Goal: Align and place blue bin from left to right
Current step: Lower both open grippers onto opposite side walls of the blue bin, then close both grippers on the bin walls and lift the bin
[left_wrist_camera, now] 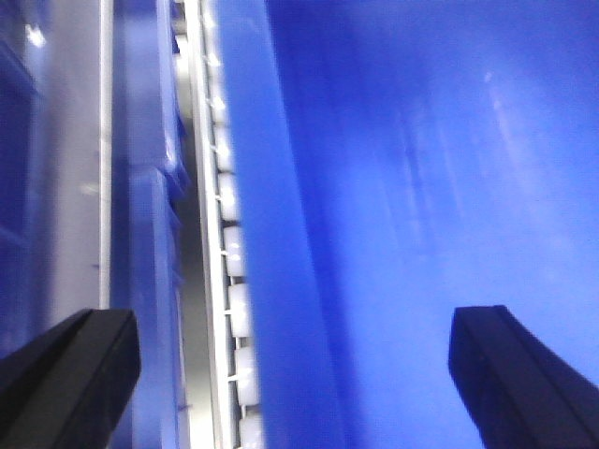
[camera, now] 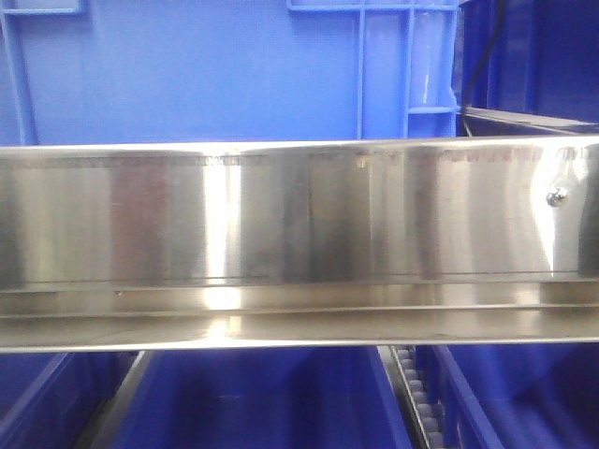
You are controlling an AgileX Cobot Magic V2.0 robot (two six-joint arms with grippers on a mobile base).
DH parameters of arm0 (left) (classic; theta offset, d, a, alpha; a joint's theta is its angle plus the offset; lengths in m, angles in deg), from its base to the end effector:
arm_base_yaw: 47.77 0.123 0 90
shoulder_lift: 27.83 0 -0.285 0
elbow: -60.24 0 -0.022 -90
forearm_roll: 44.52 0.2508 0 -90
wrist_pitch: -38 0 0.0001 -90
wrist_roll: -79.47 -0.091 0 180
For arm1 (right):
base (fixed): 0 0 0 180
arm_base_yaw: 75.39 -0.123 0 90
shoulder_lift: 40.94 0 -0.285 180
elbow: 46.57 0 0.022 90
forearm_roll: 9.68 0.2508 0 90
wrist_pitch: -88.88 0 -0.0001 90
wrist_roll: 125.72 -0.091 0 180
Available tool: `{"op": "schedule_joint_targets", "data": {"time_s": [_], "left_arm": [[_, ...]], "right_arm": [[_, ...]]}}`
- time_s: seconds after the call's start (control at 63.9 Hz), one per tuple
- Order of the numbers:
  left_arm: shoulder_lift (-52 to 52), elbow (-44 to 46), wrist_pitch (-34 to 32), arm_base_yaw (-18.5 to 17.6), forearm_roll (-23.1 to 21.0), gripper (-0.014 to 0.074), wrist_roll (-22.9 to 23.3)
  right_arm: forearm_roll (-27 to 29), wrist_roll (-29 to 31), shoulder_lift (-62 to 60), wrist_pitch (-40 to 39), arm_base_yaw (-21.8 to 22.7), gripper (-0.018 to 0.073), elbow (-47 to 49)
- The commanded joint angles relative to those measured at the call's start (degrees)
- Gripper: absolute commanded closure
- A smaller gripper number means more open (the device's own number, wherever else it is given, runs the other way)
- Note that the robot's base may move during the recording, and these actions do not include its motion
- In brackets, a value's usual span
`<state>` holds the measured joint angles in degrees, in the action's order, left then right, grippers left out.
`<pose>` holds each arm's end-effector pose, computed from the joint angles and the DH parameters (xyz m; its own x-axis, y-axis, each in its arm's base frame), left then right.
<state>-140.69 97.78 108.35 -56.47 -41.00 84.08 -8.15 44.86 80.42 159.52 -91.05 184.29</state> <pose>0.3952 -0.0551 0.3954 -0.8216 0.0654 -0.5663 0.0698 0.9975 0.0139 0.4177 0.1195 0.3999 -0.7876 -0.0418 -0.6147 -0.1515 0.9802 0.1275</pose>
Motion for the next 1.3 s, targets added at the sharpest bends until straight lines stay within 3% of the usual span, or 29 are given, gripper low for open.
{"op": "schedule_joint_targets", "data": {"time_s": [0.0, 1.033, 1.096, 1.174, 1.284], "left_arm": [[0.10, 0.37, -0.39, 0.14, -0.46, 0.0025, -0.14], [0.10, 0.37, -0.39, 0.14, -0.24, 0.0039, 0.18], [0.10, 0.37, -0.39, 0.14, -0.36, 0.0078, 0.18], [0.10, 0.37, -0.39, 0.14, -0.61, 0.0190, 0.18], [0.10, 0.37, -0.39, 0.14, -1.86, 0.0444, 0.18]], "right_arm": [[-0.15, -0.13, 0.39, -0.67, -0.35, -0.0010, 0.47], [-0.17, -0.13, 2.08, -0.67, -1.31, -0.0007, 0.47], [-0.17, -0.13, 2.08, -0.67, -1.31, 0.0031, 0.47], [-0.17, -0.13, 2.08, -0.67, -1.31, 0.0157, 0.47], [0.17, -0.13, 2.08, -0.67, -1.31, 0.0421, 0.47]]}}
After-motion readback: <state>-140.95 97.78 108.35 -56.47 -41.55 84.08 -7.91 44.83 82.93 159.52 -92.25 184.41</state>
